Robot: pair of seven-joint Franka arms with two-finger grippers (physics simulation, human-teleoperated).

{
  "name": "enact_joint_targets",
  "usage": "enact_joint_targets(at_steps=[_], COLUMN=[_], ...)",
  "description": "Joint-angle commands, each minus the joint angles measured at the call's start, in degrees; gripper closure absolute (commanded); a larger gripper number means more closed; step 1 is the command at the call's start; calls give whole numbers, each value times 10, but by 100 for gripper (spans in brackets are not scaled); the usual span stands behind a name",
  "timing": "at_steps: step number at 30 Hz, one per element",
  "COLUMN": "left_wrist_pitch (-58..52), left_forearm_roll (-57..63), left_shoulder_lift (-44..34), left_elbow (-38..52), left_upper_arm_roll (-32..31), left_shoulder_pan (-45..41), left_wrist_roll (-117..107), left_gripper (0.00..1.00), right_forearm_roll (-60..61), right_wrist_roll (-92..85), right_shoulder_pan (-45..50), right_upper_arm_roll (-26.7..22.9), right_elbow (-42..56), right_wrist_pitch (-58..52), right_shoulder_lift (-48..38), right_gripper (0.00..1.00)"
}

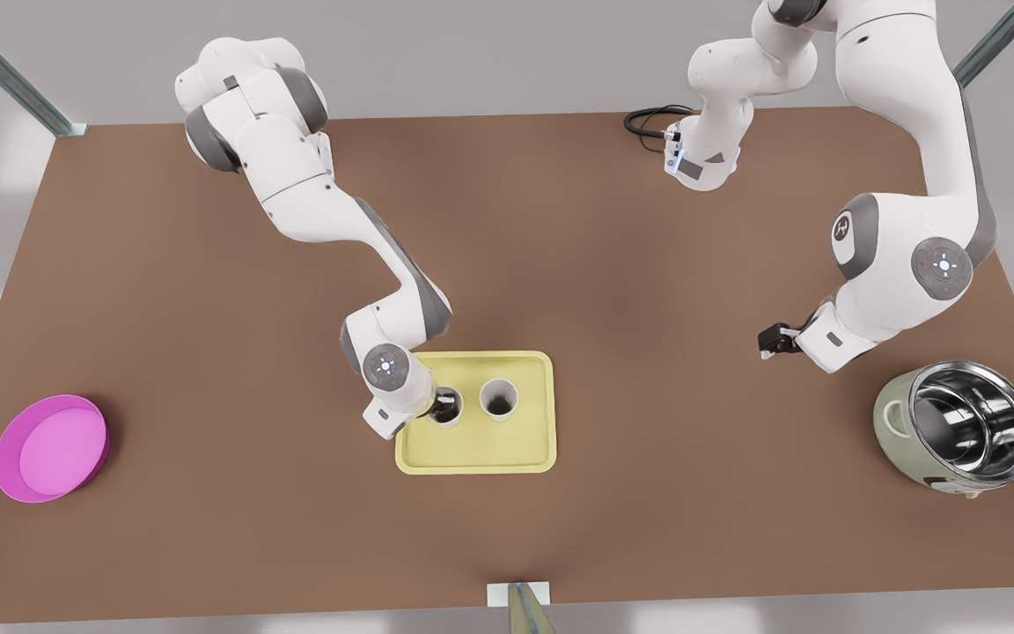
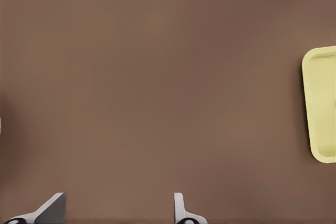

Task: Use the left arm to pick up the white IKEA cup from the tray and place it on the middle-left position; use the right arm to pick up the white IKEA cup from the tray and place it on the middle-right position

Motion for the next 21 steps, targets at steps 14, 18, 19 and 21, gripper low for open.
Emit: enact_joint_targets(at_steps=[14,18,19,21], left_wrist_pitch=[1,5,50,96], left_forearm_roll=[3,44,40,47], left_shoulder_lift=[44,167,208,227], left_elbow=[55,194,218,216], left_upper_arm_roll=[-2,-3,-3,-6], left_shoulder_pan=[-63,-177,-209,-237], left_wrist_roll=[-61,-225,-308,-393], left_gripper=[0,0,0,0], right_forearm_roll=[-33,-71,-71,-71], right_wrist_roll=[-474,-546,-563,-560], right_shoulder_pan=[-295,-339,-345,-342], right_upper_arm_roll=[-8,-9,-9,-8], right_elbow=[7,17,17,16], right_wrist_pitch=[-128,-88,-62,-32], right_shoulder_lift=[-85,-59,-46,-35], right_gripper=[93,93,93,92])
